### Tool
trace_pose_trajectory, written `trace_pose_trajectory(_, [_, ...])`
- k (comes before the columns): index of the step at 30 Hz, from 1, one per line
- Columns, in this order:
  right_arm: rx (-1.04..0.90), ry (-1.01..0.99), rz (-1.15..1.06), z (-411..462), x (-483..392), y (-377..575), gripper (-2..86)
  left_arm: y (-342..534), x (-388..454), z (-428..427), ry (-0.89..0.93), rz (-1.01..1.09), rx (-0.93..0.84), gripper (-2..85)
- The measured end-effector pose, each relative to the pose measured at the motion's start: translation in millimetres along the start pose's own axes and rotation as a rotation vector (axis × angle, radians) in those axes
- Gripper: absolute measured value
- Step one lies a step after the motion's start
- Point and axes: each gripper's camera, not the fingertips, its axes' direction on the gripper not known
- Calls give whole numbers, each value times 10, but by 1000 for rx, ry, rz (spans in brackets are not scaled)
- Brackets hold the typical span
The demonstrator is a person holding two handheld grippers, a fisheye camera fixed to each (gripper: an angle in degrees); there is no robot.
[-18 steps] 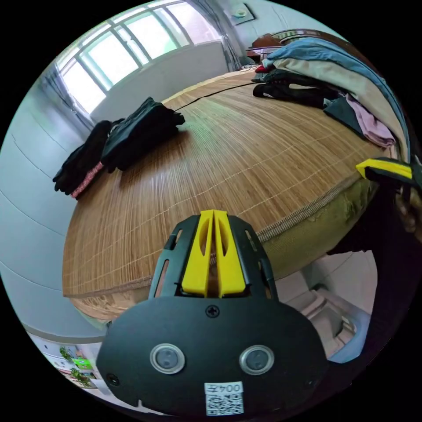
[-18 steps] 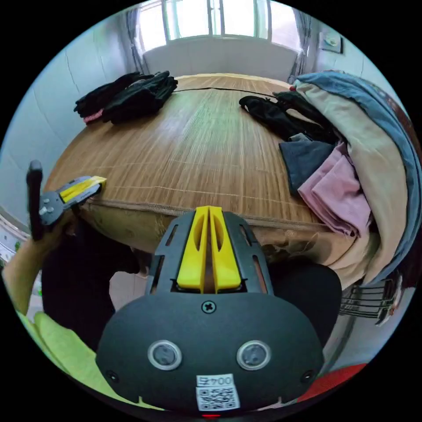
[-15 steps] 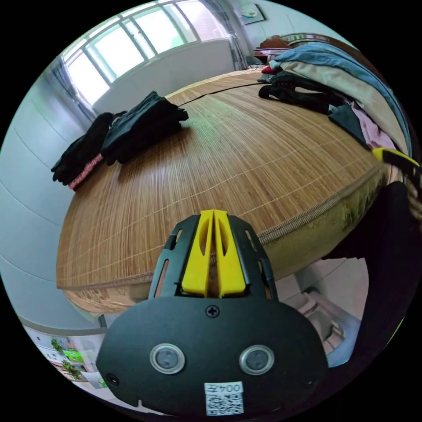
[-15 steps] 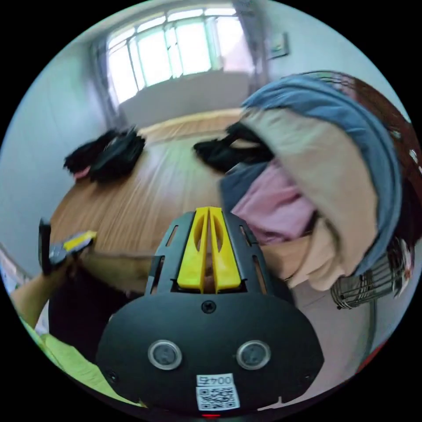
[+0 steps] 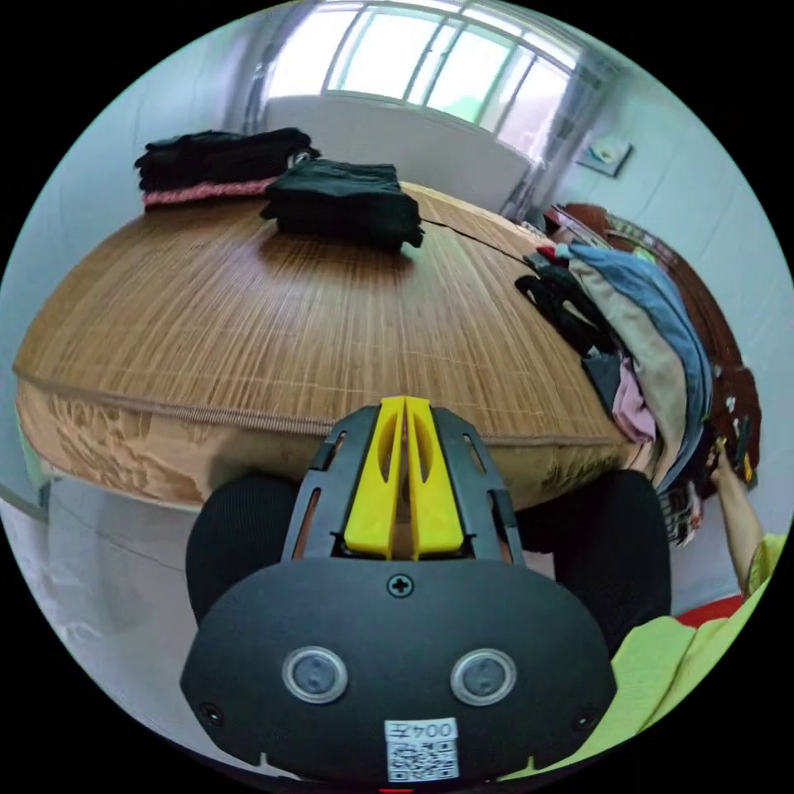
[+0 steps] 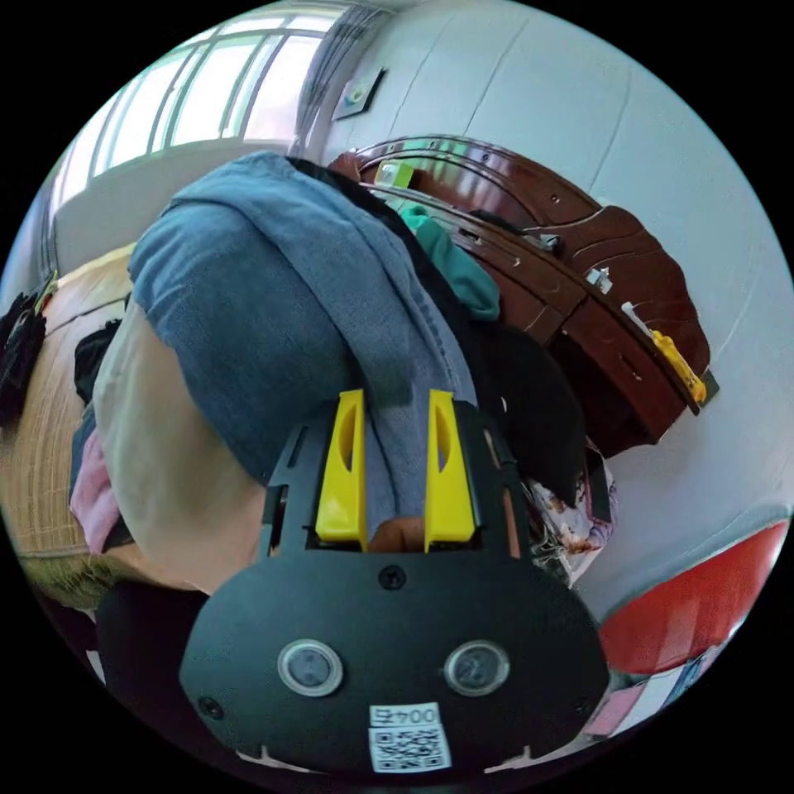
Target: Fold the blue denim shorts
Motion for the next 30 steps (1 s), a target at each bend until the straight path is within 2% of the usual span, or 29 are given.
trace_pose_trajectory(5, [-88,-19,-59,78,123,-36,22,-63,-342,-76,46,-128,-3,7])
trace_pose_trajectory(8, [-81,-36,7,-206,203,31,4,-67,-466,-92,63,-176,-2,7])
trace_pose_trajectory(13, [164,-167,67,-1245,106,322,-5,-125,-600,-157,87,-192,-6,7])
trace_pose_trajectory(16, [348,-419,-30,-1993,-259,471,-7,-137,-706,-201,116,-218,0,7])
trace_pose_trajectory(18, [419,-715,-116,-2426,-733,504,-7,-125,-784,-233,145,-249,13,7])
trace_pose_trajectory(21, [431,-1043,-258,-2757,-1559,569,-6,-74,-926,-286,216,-317,46,6])
trace_pose_trajectory(25, [295,-1260,-408,-2907,-2840,864,-2,15,-1121,-380,342,-432,124,4])
trace_pose_trajectory(27, [105,-1363,-463,-2743,-3719,1185,4,45,-1176,-416,381,-470,156,3])
trace_pose_trajectory(30, [3,-1303,-448,-2561,-4328,1626,1,89,-1226,-482,395,-518,203,3])
